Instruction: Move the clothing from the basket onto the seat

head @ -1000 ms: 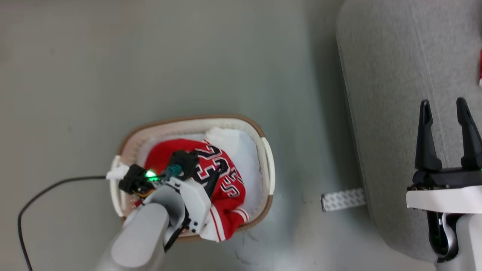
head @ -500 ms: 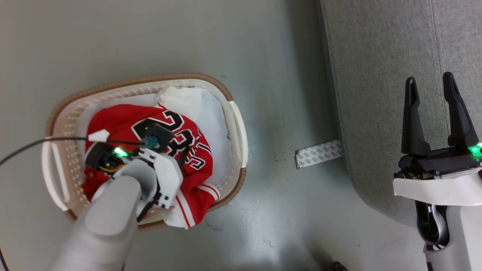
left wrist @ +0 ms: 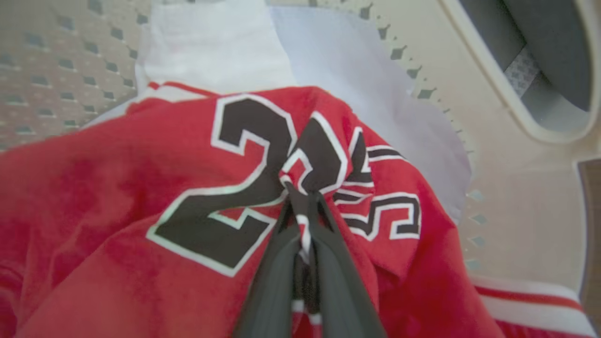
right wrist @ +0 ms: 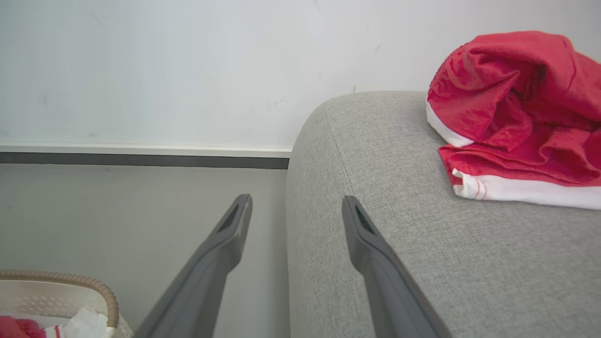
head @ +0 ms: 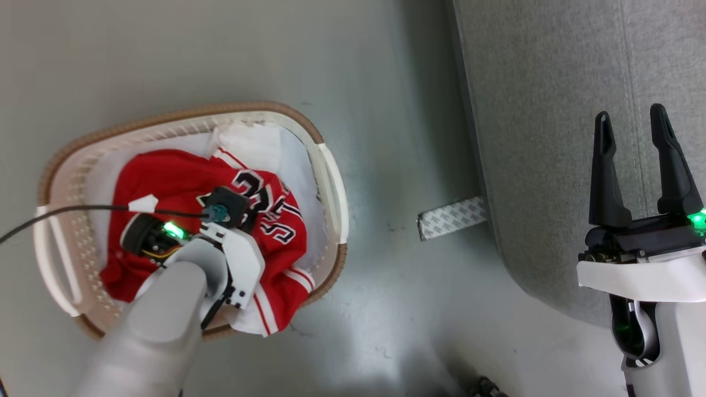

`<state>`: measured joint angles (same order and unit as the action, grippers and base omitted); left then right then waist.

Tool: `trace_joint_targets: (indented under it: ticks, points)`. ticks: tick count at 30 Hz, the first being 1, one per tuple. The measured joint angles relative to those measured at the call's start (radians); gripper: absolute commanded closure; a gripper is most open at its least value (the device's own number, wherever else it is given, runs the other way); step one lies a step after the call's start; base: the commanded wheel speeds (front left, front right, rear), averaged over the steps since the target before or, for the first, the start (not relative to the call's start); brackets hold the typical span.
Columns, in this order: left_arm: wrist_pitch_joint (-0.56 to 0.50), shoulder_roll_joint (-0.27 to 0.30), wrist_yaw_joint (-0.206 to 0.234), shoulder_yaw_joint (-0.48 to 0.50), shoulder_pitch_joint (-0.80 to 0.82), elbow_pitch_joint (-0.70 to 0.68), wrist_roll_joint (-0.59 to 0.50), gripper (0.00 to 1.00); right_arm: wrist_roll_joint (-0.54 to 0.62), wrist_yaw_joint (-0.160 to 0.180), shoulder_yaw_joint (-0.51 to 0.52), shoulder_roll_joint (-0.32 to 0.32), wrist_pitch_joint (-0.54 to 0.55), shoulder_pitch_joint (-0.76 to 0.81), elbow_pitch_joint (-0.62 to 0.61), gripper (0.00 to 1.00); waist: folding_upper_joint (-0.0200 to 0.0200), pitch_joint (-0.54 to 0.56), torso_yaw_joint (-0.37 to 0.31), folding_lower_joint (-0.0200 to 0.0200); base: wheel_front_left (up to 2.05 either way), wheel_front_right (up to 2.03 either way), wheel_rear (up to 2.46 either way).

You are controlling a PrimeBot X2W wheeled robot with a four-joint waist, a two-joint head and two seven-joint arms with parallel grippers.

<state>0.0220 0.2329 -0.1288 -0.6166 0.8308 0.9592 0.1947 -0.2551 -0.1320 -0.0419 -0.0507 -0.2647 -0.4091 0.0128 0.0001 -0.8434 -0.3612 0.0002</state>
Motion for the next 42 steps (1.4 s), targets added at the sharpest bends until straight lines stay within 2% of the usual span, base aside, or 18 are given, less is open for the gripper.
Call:
trace_joint_targets:
  ticks: [9, 19, 30, 42]
  points:
    - [0.15, -0.039, 0.0, 0.0, -0.032, 0.009, 0.07, 1.0, 0.028, 0.0, 0.02, 0.001, 0.0, 0.032, 0.03, 0.0, -0.0001, 0.138, 0.052, -0.0001, 0.0, 0.0, 0.0]
    - [0.234, -0.074, 0.016, 0.058, -0.181, -0.066, 0.149, 1.0, 0.083, 0.0, 0.018, 0.001, 0.0, 0.169, 0.109, 0.0, -0.0001, 0.406, 0.122, -0.0004, 0.0, 0.0, 0.0]
    - [0.241, -0.035, 0.079, 0.108, -0.386, -0.294, 0.186, 1.0, 0.097, 0.0, 0.007, 0.002, 0.0, 0.293, 0.172, 0.0, -0.0001, 0.685, 0.191, -0.0007, 0.0, 0.0, 0.0]
    - [0.221, 0.028, 0.164, 0.159, -0.522, -0.527, 0.213, 1.0, 0.108, 0.0, -0.007, 0.001, 0.0, 0.363, 0.191, 0.0, 0.0, 0.839, 0.221, -0.0005, 0.0, 0.0, 0.0]
